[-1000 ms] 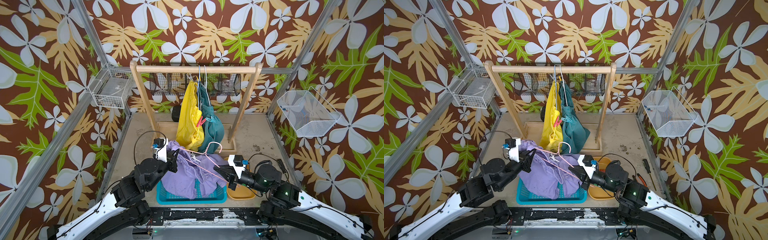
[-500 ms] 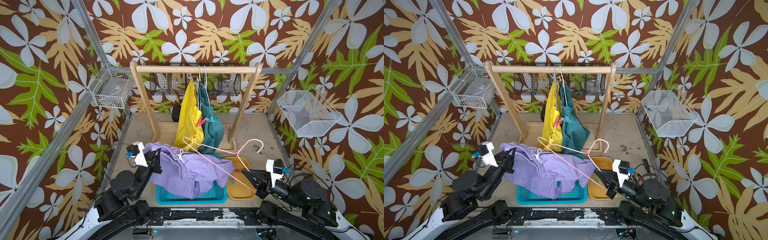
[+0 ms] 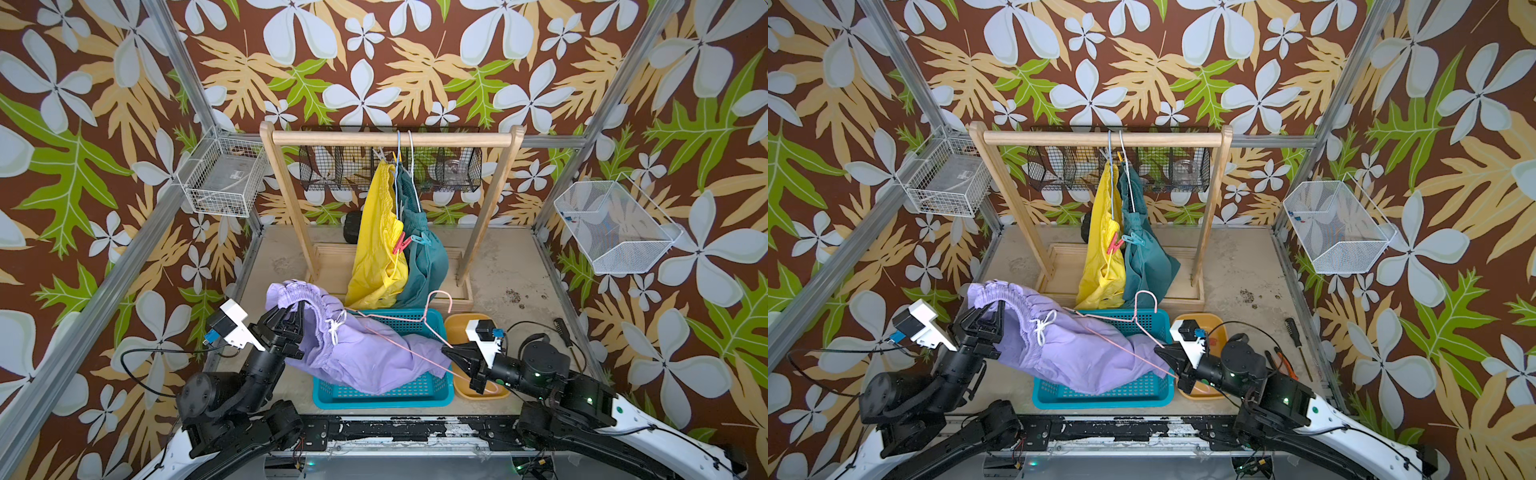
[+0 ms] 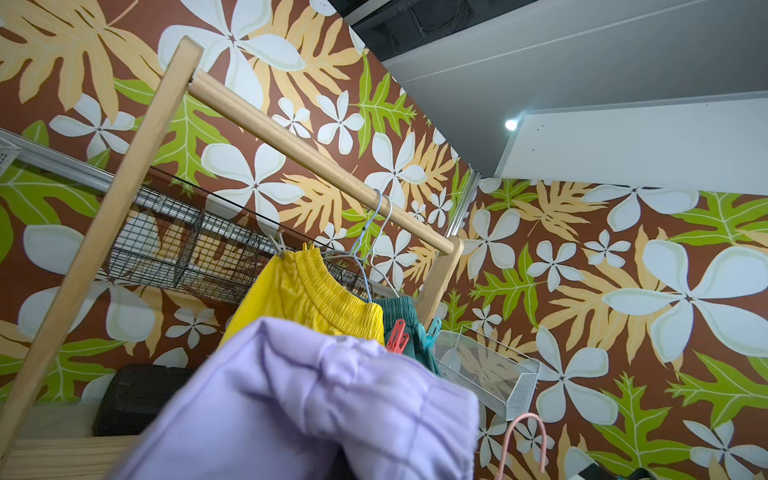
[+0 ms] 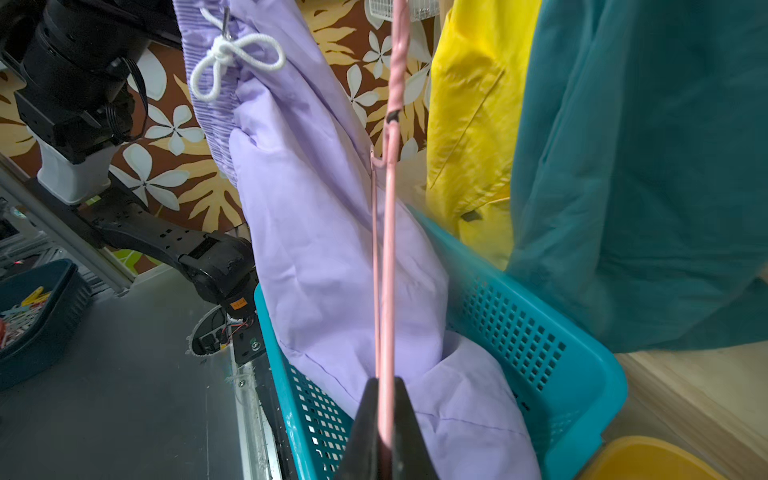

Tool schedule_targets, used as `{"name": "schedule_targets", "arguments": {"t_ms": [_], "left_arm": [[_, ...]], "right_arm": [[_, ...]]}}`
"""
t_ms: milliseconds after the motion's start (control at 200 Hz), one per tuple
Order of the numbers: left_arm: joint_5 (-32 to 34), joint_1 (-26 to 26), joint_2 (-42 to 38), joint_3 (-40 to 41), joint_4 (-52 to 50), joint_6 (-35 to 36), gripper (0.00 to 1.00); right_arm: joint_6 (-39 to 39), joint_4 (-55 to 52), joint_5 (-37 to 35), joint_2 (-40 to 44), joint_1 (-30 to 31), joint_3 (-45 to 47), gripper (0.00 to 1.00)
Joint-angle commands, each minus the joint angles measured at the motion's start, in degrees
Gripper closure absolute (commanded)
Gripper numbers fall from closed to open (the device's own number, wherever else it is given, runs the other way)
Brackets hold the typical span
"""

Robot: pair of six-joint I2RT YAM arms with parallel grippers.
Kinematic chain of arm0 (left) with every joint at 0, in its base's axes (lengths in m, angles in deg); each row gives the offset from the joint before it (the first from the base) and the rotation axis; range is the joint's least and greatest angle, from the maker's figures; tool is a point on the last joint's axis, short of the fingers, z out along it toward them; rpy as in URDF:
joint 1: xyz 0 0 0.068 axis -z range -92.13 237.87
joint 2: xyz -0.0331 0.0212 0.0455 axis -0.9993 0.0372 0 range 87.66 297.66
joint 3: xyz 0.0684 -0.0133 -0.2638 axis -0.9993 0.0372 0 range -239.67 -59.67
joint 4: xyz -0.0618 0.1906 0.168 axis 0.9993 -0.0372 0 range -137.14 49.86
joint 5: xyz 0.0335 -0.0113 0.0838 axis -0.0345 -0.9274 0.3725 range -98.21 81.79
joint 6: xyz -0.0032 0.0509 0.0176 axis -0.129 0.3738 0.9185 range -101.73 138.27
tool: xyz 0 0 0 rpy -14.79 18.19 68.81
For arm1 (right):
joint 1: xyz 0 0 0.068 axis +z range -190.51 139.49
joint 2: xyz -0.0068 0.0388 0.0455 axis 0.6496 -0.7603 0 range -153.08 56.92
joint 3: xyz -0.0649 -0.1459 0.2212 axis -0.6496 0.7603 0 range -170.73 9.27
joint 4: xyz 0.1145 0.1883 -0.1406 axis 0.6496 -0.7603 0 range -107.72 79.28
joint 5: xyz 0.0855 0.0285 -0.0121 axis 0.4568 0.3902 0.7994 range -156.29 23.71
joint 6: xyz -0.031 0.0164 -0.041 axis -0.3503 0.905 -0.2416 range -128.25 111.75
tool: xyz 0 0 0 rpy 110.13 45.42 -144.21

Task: Remove the clothespins securing shorts to the hanger
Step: Remove the shorts from the hanger, then place the shorts in the basket.

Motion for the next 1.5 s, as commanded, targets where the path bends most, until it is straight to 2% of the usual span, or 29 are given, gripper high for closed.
{"name": "schedule_targets", "arguments": {"t_ms": [0,100,230,350,440,611,776,911,1141,1306,1416,1496], "left_arm": [[-3.7,-0.1,2.6,-0.4,4.2,0.9,1.0],[-4.6,-0.1,6.7,-1.2,1.4,0.8,1.0],[-6.5,-0.1,10.2,0.4,-0.9,-1.2,1.0],[-8.3,-0.1,10.1,5.4,1.6,-5.6,1.0],[-11.1,0.0,8.9,10.2,5.6,-9.8,1.0],[-13.4,0.0,7.6,18.1,10.6,-17.5,1.0],[-14.9,-0.1,8.4,25.6,15.7,-26.2,1.0],[-13.7,-0.1,11.3,28.2,15.1,-27.2,1.0],[-13.0,1.6,28.1,27.3,13.9,-27.6,1.0],[-8.4,6.7,36.9,27.0,15.3,-31.5,1.0],[-8.2,7.5,39.9,28.8,17.3,-35.4,1.0],[-9.4,7.5,42.2,28.4,17.4,-35.4,1.0]], "right_arm": [[4.8,12.8,7.8,-1.7,0.0,2.1,1.0],[5.4,12.6,6.7,-1.0,0.1,2.0,1.0],[2.4,0.8,-5.7,2.9,0.0,-3.8,1.0],[2.3,-14.1,-14.5,2.9,0.1,-14.3,1.0],[2.0,-19.5,-15.6,2.6,0.1,-19.4,1.0],[-1.9,-17.5,-15.4,2.5,0.0,-22.2,1.0],[-5.0,-11.5,-12.8,-2.1,0.1,-22.7,1.0],[-6.4,-7.2,-11.4,-6.4,0.1,-22.1,1.0],[-6.9,-3.3,-9.6,-12.8,-0.6,-21.3,1.0],[-6.0,-0.9,-0.7,-16.1,-6.6,-21.1,1.0],[-5.2,2.4,7.6,-17.8,-11.8,-20.2,1.0],[-5.2,4.1,12.3,-19.8,-14.3,-20.3,1.0]]}}
